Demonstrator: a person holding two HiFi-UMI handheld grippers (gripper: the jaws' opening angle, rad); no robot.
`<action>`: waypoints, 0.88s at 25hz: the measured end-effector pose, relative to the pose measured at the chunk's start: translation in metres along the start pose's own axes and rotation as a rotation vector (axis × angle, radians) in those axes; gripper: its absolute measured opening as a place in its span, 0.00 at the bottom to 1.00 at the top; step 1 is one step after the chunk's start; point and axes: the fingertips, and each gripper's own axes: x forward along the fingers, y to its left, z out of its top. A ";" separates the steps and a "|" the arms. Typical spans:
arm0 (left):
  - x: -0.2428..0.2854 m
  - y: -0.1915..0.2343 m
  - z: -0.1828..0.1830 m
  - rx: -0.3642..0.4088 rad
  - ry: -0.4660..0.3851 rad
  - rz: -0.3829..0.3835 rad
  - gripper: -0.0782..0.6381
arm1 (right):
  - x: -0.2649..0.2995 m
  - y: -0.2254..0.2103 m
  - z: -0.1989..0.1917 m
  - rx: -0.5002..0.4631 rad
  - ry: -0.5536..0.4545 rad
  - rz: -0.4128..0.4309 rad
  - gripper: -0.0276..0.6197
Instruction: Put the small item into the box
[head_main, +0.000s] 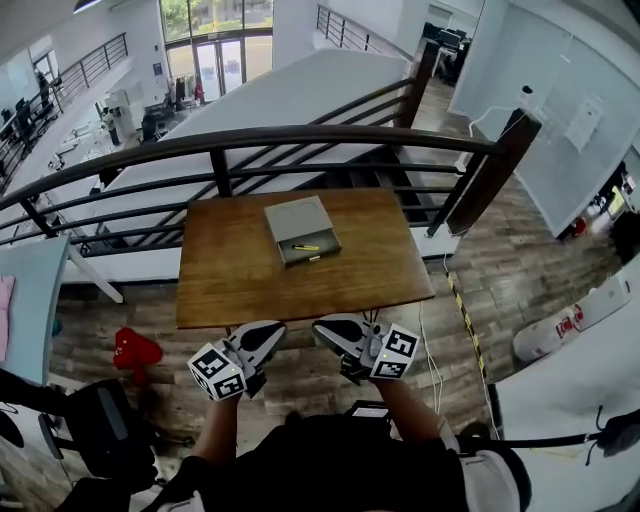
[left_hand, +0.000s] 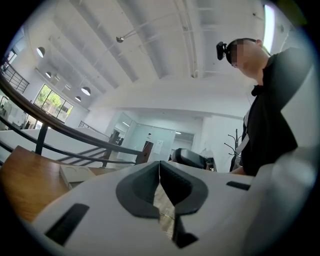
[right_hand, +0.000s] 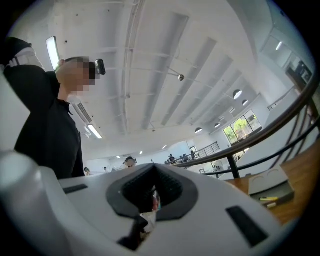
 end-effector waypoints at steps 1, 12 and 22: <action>0.002 -0.002 0.000 0.013 0.002 0.003 0.13 | 0.001 0.000 0.000 -0.027 0.018 0.000 0.06; 0.046 -0.017 -0.005 0.062 0.003 0.023 0.13 | -0.042 -0.024 0.031 -0.127 0.008 -0.045 0.06; 0.066 -0.033 -0.035 0.073 0.041 0.061 0.13 | -0.093 -0.038 0.033 -0.158 0.031 -0.177 0.06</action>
